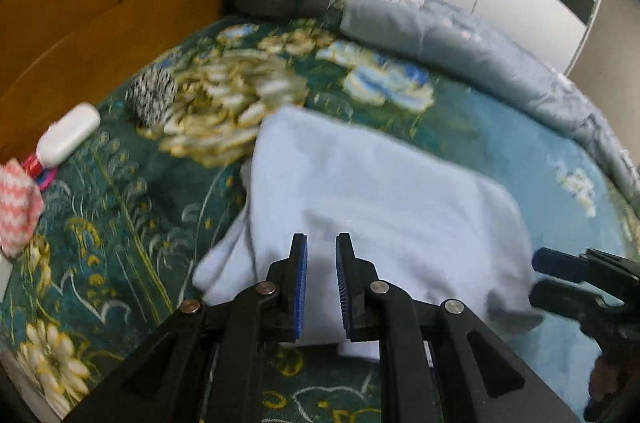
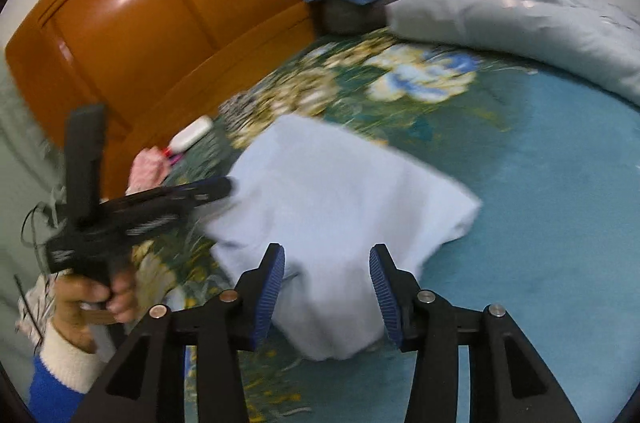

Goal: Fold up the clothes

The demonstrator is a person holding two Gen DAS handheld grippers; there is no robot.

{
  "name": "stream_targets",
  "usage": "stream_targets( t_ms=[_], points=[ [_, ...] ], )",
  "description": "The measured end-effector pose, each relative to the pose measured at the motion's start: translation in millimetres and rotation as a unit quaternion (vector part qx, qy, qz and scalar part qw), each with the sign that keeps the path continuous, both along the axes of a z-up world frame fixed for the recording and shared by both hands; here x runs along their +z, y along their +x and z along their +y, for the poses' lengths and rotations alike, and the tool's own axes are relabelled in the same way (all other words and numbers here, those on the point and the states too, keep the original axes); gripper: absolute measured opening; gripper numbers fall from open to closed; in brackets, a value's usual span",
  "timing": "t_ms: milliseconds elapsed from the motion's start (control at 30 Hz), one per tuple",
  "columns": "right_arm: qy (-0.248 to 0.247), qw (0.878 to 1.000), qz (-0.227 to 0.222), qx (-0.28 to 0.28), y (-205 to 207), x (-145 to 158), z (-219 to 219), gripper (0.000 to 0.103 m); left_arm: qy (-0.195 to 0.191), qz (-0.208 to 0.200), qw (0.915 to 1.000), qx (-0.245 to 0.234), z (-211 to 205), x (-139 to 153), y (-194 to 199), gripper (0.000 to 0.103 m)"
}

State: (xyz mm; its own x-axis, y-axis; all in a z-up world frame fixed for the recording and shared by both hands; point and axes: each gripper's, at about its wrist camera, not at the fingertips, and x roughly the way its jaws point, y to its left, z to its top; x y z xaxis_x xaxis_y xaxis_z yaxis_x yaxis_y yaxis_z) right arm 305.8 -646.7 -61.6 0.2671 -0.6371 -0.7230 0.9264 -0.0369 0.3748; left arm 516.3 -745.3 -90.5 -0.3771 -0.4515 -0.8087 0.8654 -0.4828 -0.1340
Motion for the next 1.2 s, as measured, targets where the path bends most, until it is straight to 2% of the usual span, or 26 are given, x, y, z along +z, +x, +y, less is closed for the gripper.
stream_targets(
  t_ms=[100, 233, 433, 533, 633, 733, 800, 900, 1033, 1100, 1200],
  points=[
    [0.008, 1.0, -0.001, 0.023, 16.3, -10.9, -1.4, 0.048, 0.009, 0.013, 0.9999, 0.006, 3.2, -9.4, 10.4, 0.015],
    [0.024, 0.999, -0.001, 0.021, 21.0, -30.6, -1.7, 0.048, 0.026, 0.043, 0.9985, 0.02, 2.4, -18.1, 21.8, 0.015],
    [0.036, 0.999, 0.001, 0.02, 23.1, -41.8, -3.6, 0.048, 0.028, 0.058, 0.9973, 0.034, 1.3, -22.4, 23.5, 0.015],
    [0.03, 0.999, 0.001, 0.014, 23.3, -31.6, 2.4, 0.048, 0.019, 0.043, 0.9978, 0.047, 6.3, -16.9, 22.0, 0.015],
    [0.013, 1.0, 0.004, 0.016, 28.2, -16.3, 14.7, 0.048, -0.005, 0.018, 0.9983, 0.054, 18.9, -12.2, 18.3, 0.018],
    [0.005, 0.999, 0.028, 0.016, 37.4, -7.1, 26.4, 0.048, -0.029, 0.01, 0.9972, 0.068, 38.1, -7.4, 17.0, 0.031],
    [0.006, 0.999, 0.043, 0.018, 44.2, -6.8, 35.2, 0.051, -0.035, 0.016, 0.9963, 0.077, 49.8, -5.3, 18.7, 0.047],
    [0.015, 0.998, 0.051, 0.023, 50.7, -11.3, 44.7, 0.058, -0.036, 0.03, 0.9958, 0.079, 66.4, -3.0, 20.5, 0.066],
    [0.016, 0.999, 0.051, 0.014, 53.8, -15.9, 56.2, 0.072, -0.049, 0.026, 0.9956, 0.075, 88.6, -0.1, 18.9, 0.073],
    [0.013, 0.998, 0.053, 0.008, 55.8, -16.1, 61.7, 0.078, -0.053, 0.023, 0.9956, 0.074, 99.1, 0.0, 18.7, 0.083],
    [0.013, 0.998, 0.055, 0.002, 58.2, -16.8, 68.5, 0.085, -0.057, 0.022, 0.9953, 0.074, 113.8, -1.0, 18.7, 0.084]
  ],
)
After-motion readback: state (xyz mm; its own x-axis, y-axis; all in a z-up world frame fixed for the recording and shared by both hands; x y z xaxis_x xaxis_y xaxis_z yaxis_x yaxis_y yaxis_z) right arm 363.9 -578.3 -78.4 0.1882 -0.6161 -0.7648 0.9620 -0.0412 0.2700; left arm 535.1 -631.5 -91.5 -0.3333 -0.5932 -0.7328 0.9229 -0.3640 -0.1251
